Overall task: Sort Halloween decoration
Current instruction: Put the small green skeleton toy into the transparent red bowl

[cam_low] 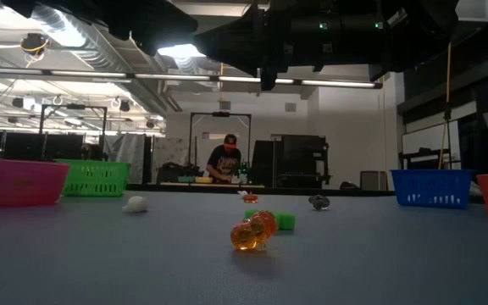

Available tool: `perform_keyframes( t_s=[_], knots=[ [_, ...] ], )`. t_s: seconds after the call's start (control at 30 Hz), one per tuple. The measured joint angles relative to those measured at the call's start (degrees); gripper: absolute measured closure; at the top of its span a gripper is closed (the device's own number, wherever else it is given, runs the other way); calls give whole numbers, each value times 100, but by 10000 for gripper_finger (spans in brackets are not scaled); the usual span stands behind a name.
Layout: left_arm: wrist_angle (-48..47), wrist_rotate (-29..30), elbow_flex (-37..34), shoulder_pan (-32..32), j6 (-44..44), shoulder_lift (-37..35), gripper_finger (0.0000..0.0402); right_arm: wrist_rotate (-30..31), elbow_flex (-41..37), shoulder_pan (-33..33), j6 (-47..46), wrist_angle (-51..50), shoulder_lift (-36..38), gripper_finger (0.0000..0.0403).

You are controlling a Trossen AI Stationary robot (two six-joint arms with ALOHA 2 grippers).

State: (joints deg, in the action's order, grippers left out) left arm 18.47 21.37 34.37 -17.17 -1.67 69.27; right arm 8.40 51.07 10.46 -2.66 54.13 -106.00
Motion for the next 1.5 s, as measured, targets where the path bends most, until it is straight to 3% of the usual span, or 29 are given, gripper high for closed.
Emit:
perform_keyframes(
  t_s=[1.1,1.5],
  knots=[
    [1,63,0,7,-7,-6,368,-24,0,2,-1,0,0,354],
    [1,66,0,7,-6,-6,375,-74,-2,1,-2,-1,0,354]
  ],
)
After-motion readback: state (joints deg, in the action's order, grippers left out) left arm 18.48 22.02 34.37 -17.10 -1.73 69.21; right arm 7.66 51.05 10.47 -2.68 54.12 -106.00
